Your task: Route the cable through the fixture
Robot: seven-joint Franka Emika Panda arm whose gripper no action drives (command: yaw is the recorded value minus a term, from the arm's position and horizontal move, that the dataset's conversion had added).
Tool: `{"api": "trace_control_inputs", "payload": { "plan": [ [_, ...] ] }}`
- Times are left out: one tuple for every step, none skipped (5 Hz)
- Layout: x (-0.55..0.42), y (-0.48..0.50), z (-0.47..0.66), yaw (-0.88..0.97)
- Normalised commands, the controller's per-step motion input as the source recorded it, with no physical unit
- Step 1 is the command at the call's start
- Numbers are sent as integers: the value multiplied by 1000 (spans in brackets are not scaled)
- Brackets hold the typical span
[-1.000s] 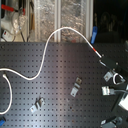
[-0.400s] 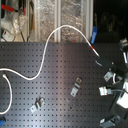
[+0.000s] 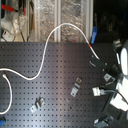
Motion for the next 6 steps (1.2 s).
{"api": "trace_control_inputs", "payload": {
  "plan": [
    [-251, 137, 2, 0],
    [-476, 254, 2, 26],
    [-202, 113, 0, 23],
    [-50, 28, 0, 0],
    [-27, -47, 1, -6],
    [-229, -401, 54, -43]
  ]
}}
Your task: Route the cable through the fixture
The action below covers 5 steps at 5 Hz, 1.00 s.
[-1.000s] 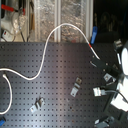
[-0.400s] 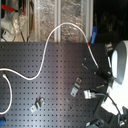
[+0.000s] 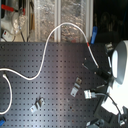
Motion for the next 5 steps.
{"api": "trace_control_inputs", "payload": {
  "plan": [
    [-337, -347, 27, -40],
    [-17, -30, 1, 0],
    [-302, -111, -5, 0],
    [-442, -57, -8, 0],
    [-17, 10, 0, 0]
  ]
}}
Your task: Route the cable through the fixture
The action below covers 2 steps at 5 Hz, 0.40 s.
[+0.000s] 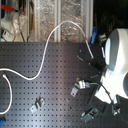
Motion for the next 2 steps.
{"api": "trace_control_inputs", "payload": {
  "plan": [
    [-227, 126, 2, 49],
    [-412, 270, 51, 0]
  ]
}}
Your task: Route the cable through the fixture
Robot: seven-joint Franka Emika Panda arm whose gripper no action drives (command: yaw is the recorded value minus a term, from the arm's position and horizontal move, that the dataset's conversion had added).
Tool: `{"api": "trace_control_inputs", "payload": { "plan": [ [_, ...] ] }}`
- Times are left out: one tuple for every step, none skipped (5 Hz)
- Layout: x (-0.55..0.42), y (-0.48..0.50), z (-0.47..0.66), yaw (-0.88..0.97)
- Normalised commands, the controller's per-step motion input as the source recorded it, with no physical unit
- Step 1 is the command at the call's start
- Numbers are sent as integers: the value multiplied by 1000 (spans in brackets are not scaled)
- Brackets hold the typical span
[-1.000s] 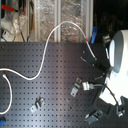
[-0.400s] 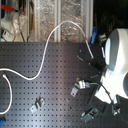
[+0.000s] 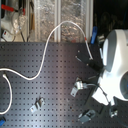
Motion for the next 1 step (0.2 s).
{"api": "trace_control_inputs", "payload": {
  "plan": [
    [-225, 170, 0, 0]
  ]
}}
